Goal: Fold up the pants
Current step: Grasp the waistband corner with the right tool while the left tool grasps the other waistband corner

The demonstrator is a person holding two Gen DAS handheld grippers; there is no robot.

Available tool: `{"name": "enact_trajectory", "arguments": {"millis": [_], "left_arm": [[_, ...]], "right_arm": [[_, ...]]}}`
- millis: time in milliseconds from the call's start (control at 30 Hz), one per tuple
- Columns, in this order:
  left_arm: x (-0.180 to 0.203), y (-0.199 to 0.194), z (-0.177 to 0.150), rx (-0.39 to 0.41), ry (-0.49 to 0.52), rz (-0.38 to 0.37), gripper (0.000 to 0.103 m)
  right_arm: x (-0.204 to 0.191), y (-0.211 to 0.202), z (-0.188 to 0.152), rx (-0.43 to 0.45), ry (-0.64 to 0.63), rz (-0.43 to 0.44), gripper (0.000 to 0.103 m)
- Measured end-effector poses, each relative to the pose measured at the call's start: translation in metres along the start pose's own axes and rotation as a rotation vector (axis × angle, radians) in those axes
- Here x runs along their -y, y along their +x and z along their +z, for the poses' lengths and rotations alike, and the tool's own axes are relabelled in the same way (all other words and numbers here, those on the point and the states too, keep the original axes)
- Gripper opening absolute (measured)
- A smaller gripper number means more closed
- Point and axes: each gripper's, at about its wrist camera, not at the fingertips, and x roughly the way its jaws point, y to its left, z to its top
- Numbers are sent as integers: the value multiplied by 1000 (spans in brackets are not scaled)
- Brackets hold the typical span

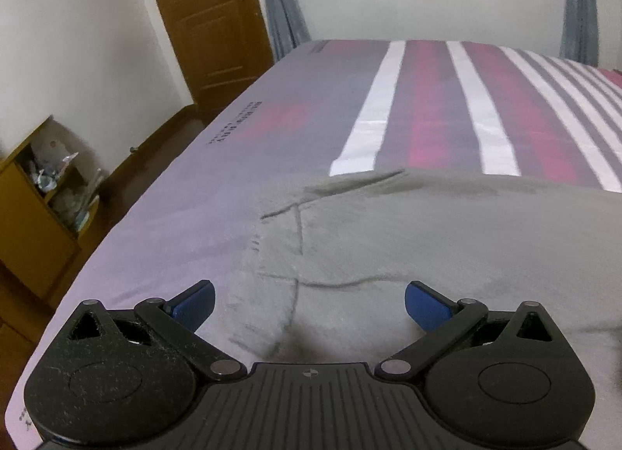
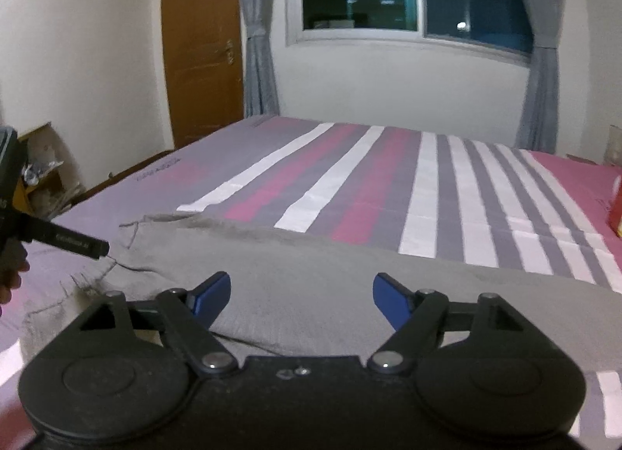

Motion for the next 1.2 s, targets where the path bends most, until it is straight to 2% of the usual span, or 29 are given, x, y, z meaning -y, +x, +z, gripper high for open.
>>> {"name": "enact_trajectory", "arguments": {"millis": [267, 667, 700, 767, 867, 900, 967, 1067, 1200], "left_arm": [[-10, 63, 20, -64, -51, 16, 103], [-3, 135, 46, -98, 1, 29, 102], [-2, 138, 48, -101, 3, 27, 101], [-1, 147, 50, -121, 10, 6, 80], [1, 160, 52, -148, 9, -5, 77], [2, 162, 52, -148, 11, -4, 76], [3, 167, 52, -146, 20, -15, 67], [3, 170, 54, -150, 22, -34, 62], [-1, 171, 55, -157, 22, -40, 61]], "right_arm": [[0, 69, 9, -62, -54, 56, 74], [8, 176, 23, -166, -117, 133, 71], [9, 183, 25, -173, -121, 136, 71], [8, 198, 29, -184, -142, 147, 71], [8, 220, 34, -211, -184, 147, 66], [8, 227, 35, -221, -191, 147, 61], [12, 239, 37, -245, -188, 156, 54], [17, 253, 40, -270, -184, 170, 54], [13, 268, 42, -313, -257, 183, 56]]}}
